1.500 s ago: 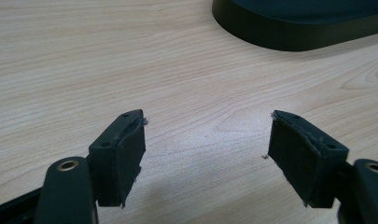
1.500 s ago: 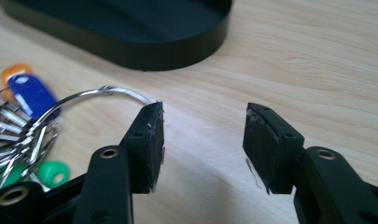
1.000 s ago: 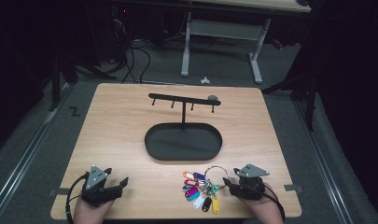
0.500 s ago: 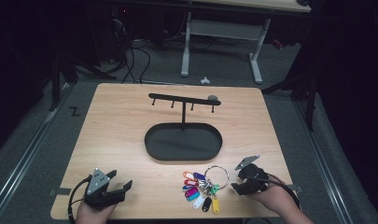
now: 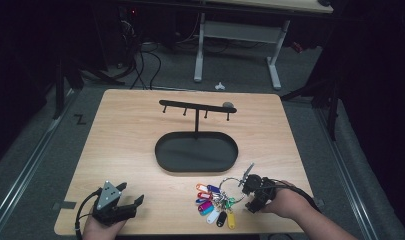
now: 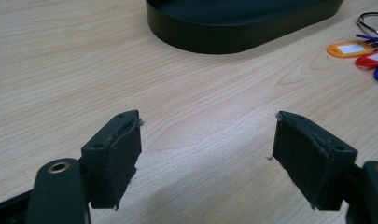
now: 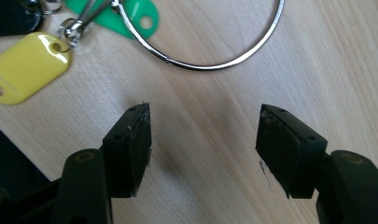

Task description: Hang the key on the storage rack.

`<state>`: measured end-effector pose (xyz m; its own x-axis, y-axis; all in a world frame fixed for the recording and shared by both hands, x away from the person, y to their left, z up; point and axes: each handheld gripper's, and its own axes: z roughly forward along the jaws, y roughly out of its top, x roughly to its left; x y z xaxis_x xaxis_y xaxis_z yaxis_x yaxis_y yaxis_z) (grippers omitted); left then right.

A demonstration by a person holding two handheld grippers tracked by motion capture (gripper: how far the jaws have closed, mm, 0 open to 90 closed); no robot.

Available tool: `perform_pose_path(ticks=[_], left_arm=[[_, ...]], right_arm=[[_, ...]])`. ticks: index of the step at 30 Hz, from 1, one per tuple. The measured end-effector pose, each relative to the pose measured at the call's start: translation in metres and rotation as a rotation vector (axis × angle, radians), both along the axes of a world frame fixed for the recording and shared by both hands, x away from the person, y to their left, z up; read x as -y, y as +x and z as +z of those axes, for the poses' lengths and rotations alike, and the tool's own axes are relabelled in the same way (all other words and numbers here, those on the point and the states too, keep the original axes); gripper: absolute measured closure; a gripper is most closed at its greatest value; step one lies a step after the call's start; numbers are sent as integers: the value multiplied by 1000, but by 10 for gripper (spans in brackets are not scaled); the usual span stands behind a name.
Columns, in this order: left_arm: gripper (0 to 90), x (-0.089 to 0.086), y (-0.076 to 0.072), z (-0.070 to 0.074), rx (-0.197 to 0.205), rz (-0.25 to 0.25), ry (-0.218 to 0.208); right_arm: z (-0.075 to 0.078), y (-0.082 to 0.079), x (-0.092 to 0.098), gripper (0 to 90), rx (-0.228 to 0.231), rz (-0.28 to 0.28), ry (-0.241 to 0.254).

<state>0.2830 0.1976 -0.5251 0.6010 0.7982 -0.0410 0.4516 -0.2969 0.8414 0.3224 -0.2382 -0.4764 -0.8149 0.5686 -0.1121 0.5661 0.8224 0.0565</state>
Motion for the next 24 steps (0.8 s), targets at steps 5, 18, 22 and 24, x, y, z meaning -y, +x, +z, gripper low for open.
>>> perform_pose_path(ticks=[5,18,22,24], left_arm=[[240,0,0,0,2,-3,6],[244,2,-1,-1,-3,-20,24],[246,2,-1,-2,-3,-20,22],[247,1,-1,-2,-2,-20,23]], right_arm=[[1,1,-8,350,-4,38,-17],[4,0,-35,437,-5,189,-12],[-3,0,-44,560,-20,254,-49],[-5,1,-47,600,-25,285,-59]])
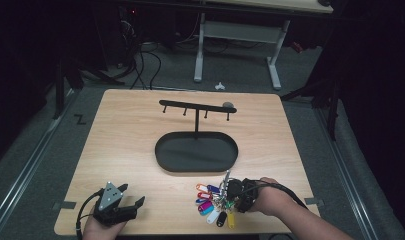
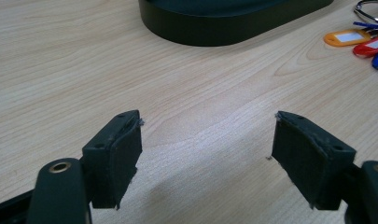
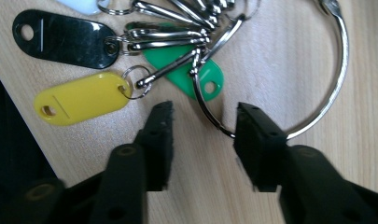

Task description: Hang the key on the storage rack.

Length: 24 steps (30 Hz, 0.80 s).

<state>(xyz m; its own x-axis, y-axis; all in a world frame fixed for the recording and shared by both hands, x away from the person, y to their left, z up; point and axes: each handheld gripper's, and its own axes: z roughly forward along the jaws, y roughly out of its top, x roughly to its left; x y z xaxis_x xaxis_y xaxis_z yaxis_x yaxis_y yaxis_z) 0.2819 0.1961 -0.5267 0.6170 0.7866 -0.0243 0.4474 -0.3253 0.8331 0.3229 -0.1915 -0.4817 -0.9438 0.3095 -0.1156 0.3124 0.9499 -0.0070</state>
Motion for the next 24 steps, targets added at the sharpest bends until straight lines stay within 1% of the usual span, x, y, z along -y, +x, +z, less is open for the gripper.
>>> perform_pose_path(ticks=[2,3,4,6,7,8,9,10,11,12,14,18,20,21,22,24], left_arm=[[247,0,0,0,-1,-2,1],[247,0,0,0,-3,-3,2],[248,0,0,0,-4,-4,6],[248,1,0,0,-3,-7,8],[249,1,0,0,-3,-9,10],[249,1,0,0,-3,-9,11],[250,1,0,0,-5,-10,12],[251,1,0,0,-4,-8,11],[251,1,0,0,-6,-10,12],[251,1,1,0,-7,-10,11],[252,1,0,0,-8,-16,16],[252,2,0,-1,-8,-15,18],[253,2,0,-1,-9,-15,18],[253,2,0,-1,-9,-14,17],[253,2,0,-1,-9,-15,18],[254,2,0,-1,-9,-16,18]], right_arm=[[-1,0,-1,601,-3,-4,-2],[-2,2,-2,607,4,16,-3],[-3,2,-2,613,1,15,-12],[-5,4,-2,627,-3,33,-19],[-6,5,-2,661,-17,14,-28],[-6,7,-2,708,-35,11,-24],[-7,7,-2,726,-48,-14,-12],[-6,8,-2,748,-56,-8,-16],[-6,7,-2,812,-72,-13,-12],[-6,7,-2,812,-72,-13,-12],[-6,6,-3,862,-88,-28,-1],[-7,6,-2,864,-90,-41,23],[-7,6,-2,855,-86,-34,23],[-7,6,-1,807,-79,-31,24],[-7,6,0,729,-66,-41,28],[-6,5,3,723,-68,-47,19]])
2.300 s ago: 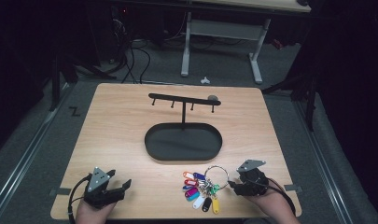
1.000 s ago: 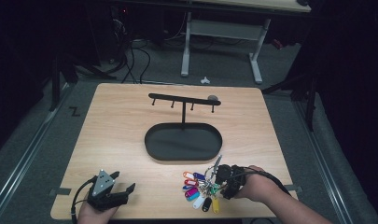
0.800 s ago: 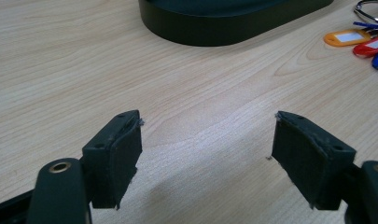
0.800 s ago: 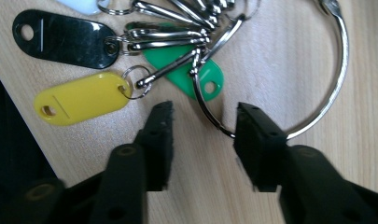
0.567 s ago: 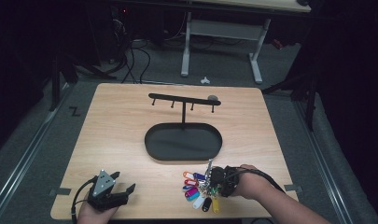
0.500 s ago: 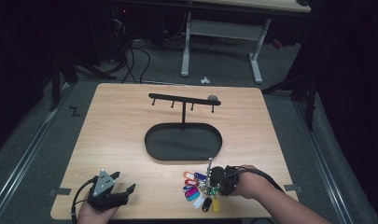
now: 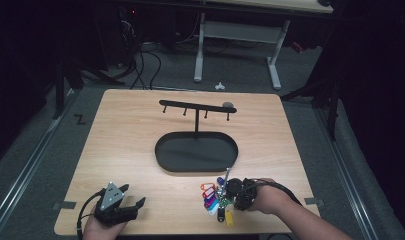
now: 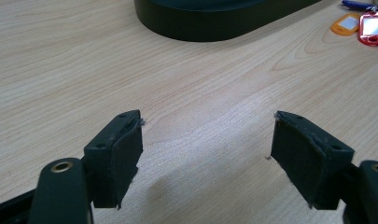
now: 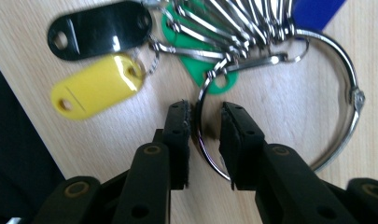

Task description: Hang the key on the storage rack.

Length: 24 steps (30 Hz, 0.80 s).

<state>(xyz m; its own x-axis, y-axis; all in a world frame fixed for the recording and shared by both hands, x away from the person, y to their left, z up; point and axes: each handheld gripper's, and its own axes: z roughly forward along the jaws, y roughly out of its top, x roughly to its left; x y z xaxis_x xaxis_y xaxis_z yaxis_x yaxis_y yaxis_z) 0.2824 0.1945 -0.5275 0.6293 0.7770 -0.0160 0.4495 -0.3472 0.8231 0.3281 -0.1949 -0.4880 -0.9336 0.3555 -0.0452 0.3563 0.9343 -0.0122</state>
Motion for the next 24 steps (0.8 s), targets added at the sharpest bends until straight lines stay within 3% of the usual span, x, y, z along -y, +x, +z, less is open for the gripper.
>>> perform_pose_path(ticks=[5,8,11,17,21,24], left_arm=[[254,0,1,0,-1,-2,2],[254,0,0,0,-1,-2,1],[254,1,0,0,-1,-4,1],[254,0,0,0,-6,-6,1],[254,0,0,-1,-6,-3,-1],[254,0,1,-1,-5,-4,1]], right_arm=[[0,-1,3,707,8,17,8],[0,-3,2,780,2,48,8],[0,-3,3,842,-19,33,22],[0,-4,4,866,-21,32,35],[2,-5,4,868,-14,25,37],[12,-3,4,868,10,23,50]])
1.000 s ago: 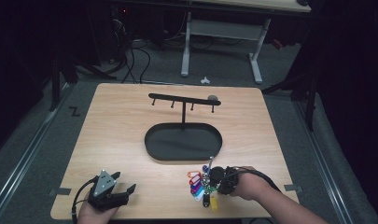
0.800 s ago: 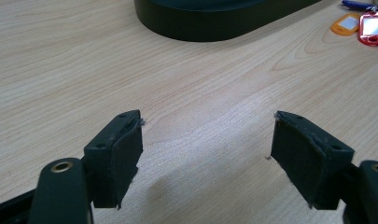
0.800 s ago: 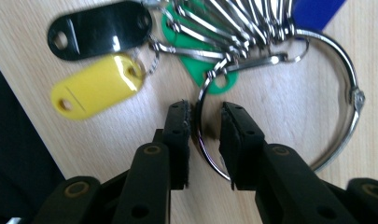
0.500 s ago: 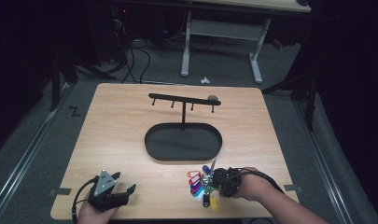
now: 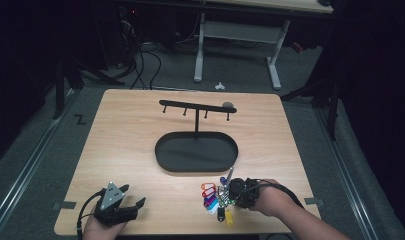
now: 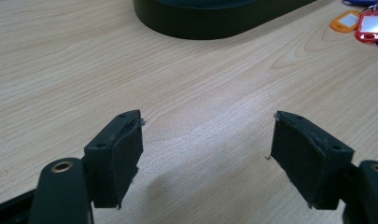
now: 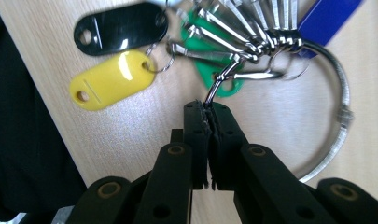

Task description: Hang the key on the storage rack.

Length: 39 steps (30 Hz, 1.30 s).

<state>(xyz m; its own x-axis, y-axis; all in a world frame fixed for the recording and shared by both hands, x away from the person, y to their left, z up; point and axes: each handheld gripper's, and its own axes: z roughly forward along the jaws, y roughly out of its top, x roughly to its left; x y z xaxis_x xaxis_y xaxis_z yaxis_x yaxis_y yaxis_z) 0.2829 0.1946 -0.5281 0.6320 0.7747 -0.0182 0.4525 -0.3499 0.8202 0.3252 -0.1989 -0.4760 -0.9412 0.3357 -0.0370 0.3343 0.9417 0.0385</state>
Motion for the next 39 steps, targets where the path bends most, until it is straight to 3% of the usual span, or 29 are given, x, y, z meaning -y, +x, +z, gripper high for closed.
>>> perform_pose_path(ticks=[13,23,26,39], left_arm=[[254,0,0,0,-2,-2,0],[254,1,0,0,-3,-2,0],[254,1,0,0,-4,-4,2],[254,0,0,0,-9,-6,2]], right_arm=[[62,5,0,874,146,20,2],[86,7,-2,874,170,14,-9],[98,9,-1,874,169,-1,21],[138,20,-4,873,185,-26,47]])
